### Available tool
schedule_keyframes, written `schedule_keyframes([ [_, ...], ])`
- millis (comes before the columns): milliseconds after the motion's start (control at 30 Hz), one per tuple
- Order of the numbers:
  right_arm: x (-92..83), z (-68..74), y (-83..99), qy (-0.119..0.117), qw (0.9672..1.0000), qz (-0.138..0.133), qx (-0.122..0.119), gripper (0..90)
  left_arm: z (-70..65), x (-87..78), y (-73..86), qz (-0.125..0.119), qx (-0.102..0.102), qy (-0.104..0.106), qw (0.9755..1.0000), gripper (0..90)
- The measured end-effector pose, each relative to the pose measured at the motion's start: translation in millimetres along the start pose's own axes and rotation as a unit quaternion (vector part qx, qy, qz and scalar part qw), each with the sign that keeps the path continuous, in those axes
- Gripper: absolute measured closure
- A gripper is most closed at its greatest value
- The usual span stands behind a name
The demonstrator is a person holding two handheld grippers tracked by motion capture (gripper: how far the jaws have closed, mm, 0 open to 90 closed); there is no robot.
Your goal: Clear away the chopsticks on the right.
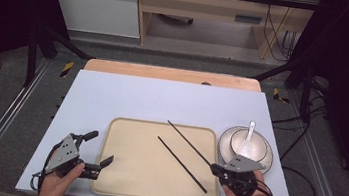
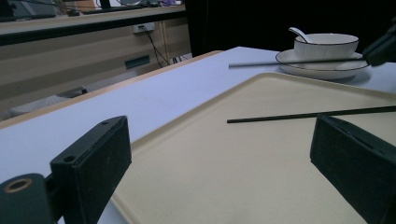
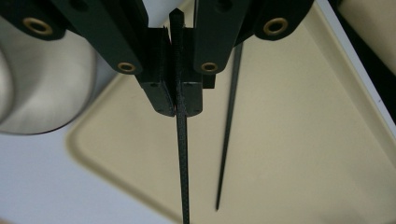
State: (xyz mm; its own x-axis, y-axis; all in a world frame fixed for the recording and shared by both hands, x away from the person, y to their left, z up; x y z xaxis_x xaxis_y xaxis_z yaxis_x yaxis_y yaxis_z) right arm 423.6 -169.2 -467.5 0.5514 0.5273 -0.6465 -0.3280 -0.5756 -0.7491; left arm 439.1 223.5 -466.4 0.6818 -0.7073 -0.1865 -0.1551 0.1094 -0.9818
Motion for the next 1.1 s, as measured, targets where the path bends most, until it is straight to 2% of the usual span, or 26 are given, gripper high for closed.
schedule_keyframes([
  [67,4.6,2.8,2.0,-0.007,1.0000,0.005,0.003,85.4,0.1,0.1,0.1,0.001,0.000,0.001,1.0000,5.1],
  [100,16.7,8.9,8.9,-0.018,0.9995,0.023,0.007,85.3,0.0,0.2,0.1,0.002,0.001,0.001,1.0000,5.0],
  [133,16.7,8.9,8.9,-0.018,0.9995,0.023,0.007,85.3,0.0,0.2,0.1,0.002,0.001,0.001,1.0000,5.0],
  [167,24.3,11.4,14.6,-0.026,0.9989,0.037,0.012,85.3,-0.1,0.3,0.0,0.002,0.001,0.001,1.0000,5.0],
  [233,28.7,13.4,17.5,-0.031,0.9983,0.046,0.017,85.3,-0.4,0.3,-0.2,0.004,0.005,0.002,1.0000,5.0],
  [433,35.6,15.8,18.5,-0.034,0.9978,0.053,0.022,85.3,-1.4,1.0,-0.1,0.006,0.006,0.003,1.0000,5.0],
  [500,37.0,18.1,19.2,-0.042,0.9973,0.055,0.023,85.1,-1.5,1.2,-0.1,0.006,0.007,0.003,1.0000,5.0],
  [633,36.6,19.9,18.9,-0.048,0.9973,0.049,0.027,83.3,-2.0,1.1,-0.7,0.004,0.006,0.003,1.0000,5.1],
  [667,34.7,19.7,18.7,-0.050,0.9973,0.045,0.028,79.7,-1.9,0.8,-0.9,0.005,0.006,0.003,1.0000,5.0],
  [800,31.7,17.8,20.0,-0.049,0.9976,0.039,0.028,76.1,-1.9,1.0,-0.7,0.005,0.006,0.003,1.0000,5.1],
  [867,28.1,15.3,18.9,-0.045,0.9982,0.019,0.034,70.4,-2.4,1.6,-0.8,0.007,0.005,0.002,1.0000,5.2],
  [900,28.1,15.3,18.9,-0.045,0.9982,0.019,0.034,70.4,-2.4,1.6,-0.8,0.007,0.005,0.002,1.0000,5.3],
  [933,25.6,14.1,16.4,-0.043,0.9984,0.003,0.037,63.4,-3.3,2.2,-0.6,0.008,0.004,0.003,1.0000,5.3],
  [1000,25.2,13.7,14.2,-0.039,0.9984,-0.007,0.040,53.6,-4.8,4.5,-0.2,0.015,0.002,0.004,0.9999,5.3],
  [1033,25.2,13.7,14.2,-0.039,0.9984,-0.007,0.040,53.6,-4.8,4.5,-0.2,0.015,0.002,0.004,0.9999,5.3],
  [1067,26.5,12.6,11.7,-0.031,0.9987,-0.016,0.038,42.6,-6.7,6.8,-0.8,0.019,0.003,0.007,0.9998,5.3],
  [1100,26.7,12.3,10.7,-0.027,0.9986,-0.019,0.040,37.9,-11.9,12.9,-1.4,0.030,-0.001,0.010,0.9995,5.3],
])
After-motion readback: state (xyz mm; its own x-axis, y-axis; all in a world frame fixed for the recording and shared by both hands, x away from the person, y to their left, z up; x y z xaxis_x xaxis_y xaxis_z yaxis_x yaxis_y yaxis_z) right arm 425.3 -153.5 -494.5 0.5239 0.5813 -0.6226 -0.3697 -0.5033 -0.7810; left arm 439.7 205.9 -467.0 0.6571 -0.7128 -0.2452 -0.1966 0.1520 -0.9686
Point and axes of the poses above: each handheld gripper's, and its own axes: x roughly forward along the jaws, y roughly out of its underside, z roughly to its left, the point moved 6 cm from there along x, roughly forward along the jaws, and after that the axes turned 8 degrees about -x, right-handed, at the moved point
